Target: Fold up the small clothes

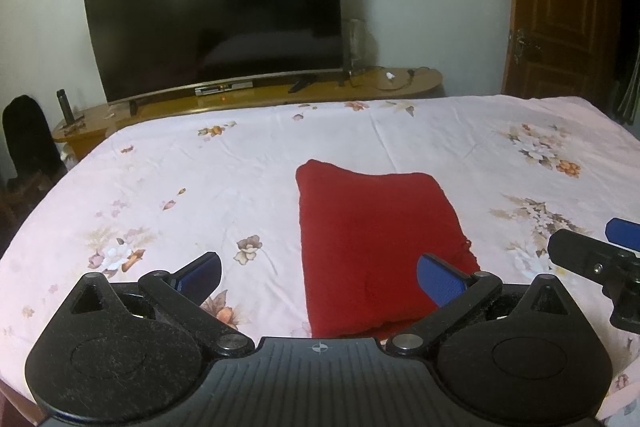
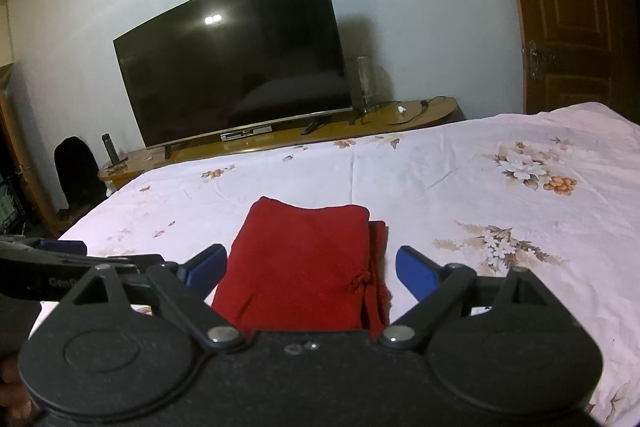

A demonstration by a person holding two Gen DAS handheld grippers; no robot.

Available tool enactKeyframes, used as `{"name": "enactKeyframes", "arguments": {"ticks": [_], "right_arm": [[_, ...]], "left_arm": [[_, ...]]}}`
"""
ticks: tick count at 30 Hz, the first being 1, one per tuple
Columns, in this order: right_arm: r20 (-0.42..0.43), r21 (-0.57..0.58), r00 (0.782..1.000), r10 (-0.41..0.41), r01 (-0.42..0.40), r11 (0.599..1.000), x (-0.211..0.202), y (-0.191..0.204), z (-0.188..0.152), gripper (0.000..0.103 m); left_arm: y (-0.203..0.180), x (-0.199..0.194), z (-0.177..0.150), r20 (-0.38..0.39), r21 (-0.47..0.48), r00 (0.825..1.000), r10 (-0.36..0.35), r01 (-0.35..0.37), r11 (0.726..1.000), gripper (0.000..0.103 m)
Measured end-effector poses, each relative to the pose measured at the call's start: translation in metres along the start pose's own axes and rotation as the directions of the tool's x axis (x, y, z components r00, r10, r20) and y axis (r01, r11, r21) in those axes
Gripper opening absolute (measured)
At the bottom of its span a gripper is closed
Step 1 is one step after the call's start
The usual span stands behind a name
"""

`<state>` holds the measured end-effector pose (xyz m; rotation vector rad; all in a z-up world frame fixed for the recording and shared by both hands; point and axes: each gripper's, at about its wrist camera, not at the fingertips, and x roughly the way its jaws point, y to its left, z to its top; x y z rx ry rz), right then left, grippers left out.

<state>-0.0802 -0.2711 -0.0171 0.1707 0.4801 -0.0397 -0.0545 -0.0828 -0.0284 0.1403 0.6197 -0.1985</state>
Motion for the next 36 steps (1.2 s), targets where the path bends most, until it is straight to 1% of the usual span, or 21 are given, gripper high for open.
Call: {"name": "enactKeyframes", "arguments": {"ticks": [9,17,24,36], "right_arm": [[-0.002,0.007,1.000,-0.013,0.013,1.000,-0.0009,-0.0028,-0.0005,0.095],[-0.008,-0.001,1.000,-0.011,0.011,1.000,-0.0002,-0.0007,0.0011,0.097],[0.009,0.005,1.000,-0.016,0.016,1.000,-0.0017,0.0034,0.0026,0.099],[-0.004,0.001,1.000,-0.013,0.013,1.000,0.0030,0.0060,0.0051,0.099]], "left_arm": [[0.0003,-0.0019,0.0005,0.001,-0.017,1.000,-0.010,0.010,1.000,0.103],[0.0023,-0.0022,0.0017,0.007,-0.027,1.000,-0.012,0.012,1.000,0.103],[0.0043,-0.0003,0.0037,0.014,-0.026,1.000,-0.011,0.011,1.000,0.103],[0.0063,0.0023,0.0064,0.014,-0.023,1.000,-0.009,0.009,1.000,0.103]]}}
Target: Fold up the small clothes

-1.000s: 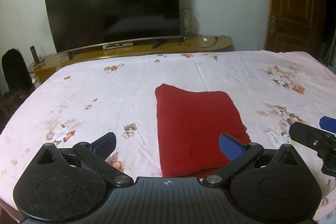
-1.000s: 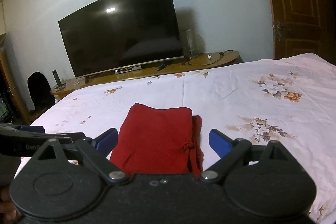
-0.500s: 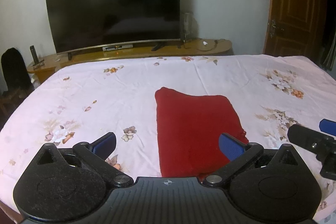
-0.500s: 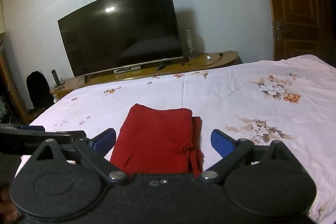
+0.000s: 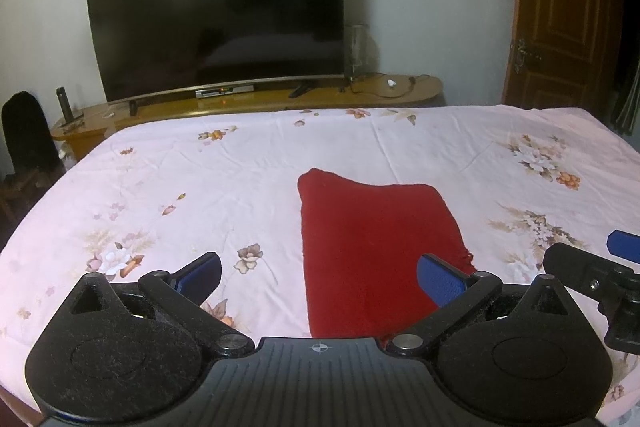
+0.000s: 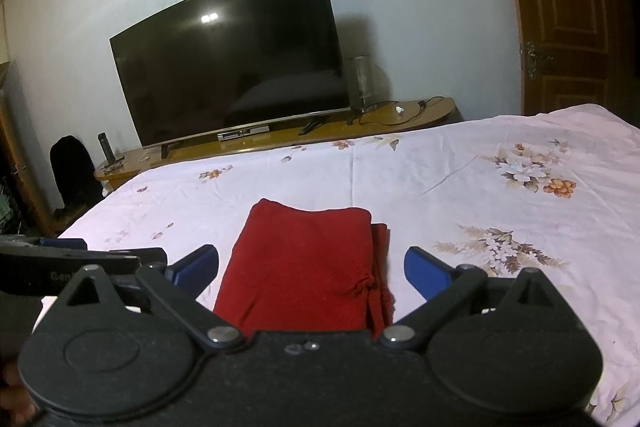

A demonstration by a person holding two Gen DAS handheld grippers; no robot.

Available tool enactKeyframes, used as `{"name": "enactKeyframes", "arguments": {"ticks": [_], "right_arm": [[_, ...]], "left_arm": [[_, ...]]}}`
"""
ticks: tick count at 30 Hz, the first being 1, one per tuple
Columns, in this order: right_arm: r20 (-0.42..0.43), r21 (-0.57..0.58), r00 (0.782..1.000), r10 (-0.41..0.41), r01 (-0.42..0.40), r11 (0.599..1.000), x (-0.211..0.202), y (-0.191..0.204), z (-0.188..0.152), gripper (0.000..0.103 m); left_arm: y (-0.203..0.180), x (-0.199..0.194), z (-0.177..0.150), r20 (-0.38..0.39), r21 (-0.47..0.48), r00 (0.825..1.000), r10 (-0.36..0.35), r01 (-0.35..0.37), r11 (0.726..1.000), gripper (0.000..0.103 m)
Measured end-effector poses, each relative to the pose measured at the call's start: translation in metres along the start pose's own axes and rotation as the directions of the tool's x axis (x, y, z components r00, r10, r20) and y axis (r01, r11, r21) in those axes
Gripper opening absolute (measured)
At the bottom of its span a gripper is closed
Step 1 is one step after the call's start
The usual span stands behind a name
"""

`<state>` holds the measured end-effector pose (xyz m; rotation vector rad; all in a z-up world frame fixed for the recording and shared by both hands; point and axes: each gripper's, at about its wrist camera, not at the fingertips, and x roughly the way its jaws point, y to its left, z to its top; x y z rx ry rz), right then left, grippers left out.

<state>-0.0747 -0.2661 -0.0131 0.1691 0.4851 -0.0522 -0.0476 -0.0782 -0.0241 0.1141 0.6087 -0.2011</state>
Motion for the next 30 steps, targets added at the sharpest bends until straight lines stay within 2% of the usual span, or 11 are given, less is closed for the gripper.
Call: {"name": "enactKeyframes", "arguments": {"ticks": [23,30], "right_arm": [[-0.014,0.004,1.000,0.006,-0.006,1.000,0.010,-0.005,0.000,0.100],[-0.032,0.009,0.999,0.025,-0.025,1.000,0.024,-0.003,0.003,0.100]], "left_arm": [[-0.005,0.022,0.004,-0.048,-0.015,0.998,-0.043,0.042,0.999,0.103],[-0.008,0.030,0.005,0.004,0.004,0.999,-0.048,0.048,0.999,0.103]]}}
